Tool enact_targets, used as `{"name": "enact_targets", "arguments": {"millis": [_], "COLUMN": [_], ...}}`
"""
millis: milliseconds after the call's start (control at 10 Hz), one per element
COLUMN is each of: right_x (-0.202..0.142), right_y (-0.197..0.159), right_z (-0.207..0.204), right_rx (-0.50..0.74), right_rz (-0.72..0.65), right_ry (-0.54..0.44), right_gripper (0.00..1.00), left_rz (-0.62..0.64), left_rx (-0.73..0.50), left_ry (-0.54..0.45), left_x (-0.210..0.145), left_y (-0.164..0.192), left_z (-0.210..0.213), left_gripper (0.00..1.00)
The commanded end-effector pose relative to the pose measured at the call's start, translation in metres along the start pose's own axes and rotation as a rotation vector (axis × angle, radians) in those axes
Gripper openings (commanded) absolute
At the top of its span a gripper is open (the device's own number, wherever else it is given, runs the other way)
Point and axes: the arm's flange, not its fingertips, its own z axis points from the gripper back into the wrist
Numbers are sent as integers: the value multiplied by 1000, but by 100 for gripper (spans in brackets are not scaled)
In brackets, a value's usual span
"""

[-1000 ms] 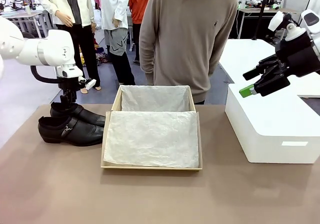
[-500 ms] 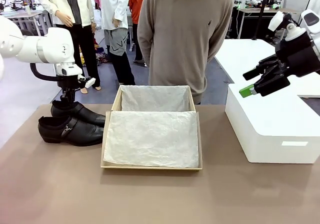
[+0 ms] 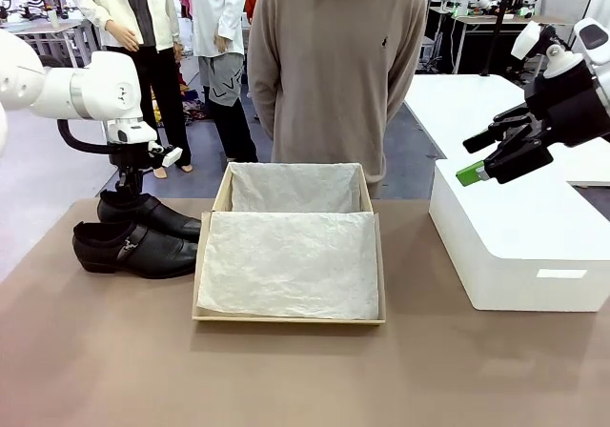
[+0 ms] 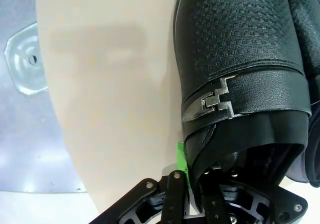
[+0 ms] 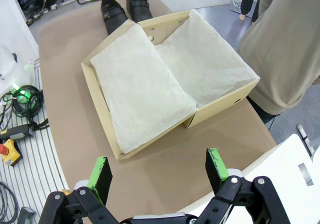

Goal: Pack the shoes into the box.
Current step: Place one shoe of the Shoes into the Shoes Box.

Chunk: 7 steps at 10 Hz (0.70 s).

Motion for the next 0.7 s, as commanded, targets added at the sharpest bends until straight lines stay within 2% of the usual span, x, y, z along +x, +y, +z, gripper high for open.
{"name": "enact_targets", "arguments": {"millis": [0,200,600], "right_x": [1,1,1], "right_y": [-3,-3,-3], "right_z": [-1,-1,-1], "right_rx": [14,14,14], "right_rz": [24,24,24], "right_ry": [-24,-24,-24], "right_gripper": [100,100,100], "left_rz": [52,101,149], "left_rx": [55,97,190], "left_ry": [5,-32,-28], "left_x": [-8,-25,-45], "left_y": [2,-3,-23], "left_z": [7,33,86], "left_gripper": [0,0,0]}}
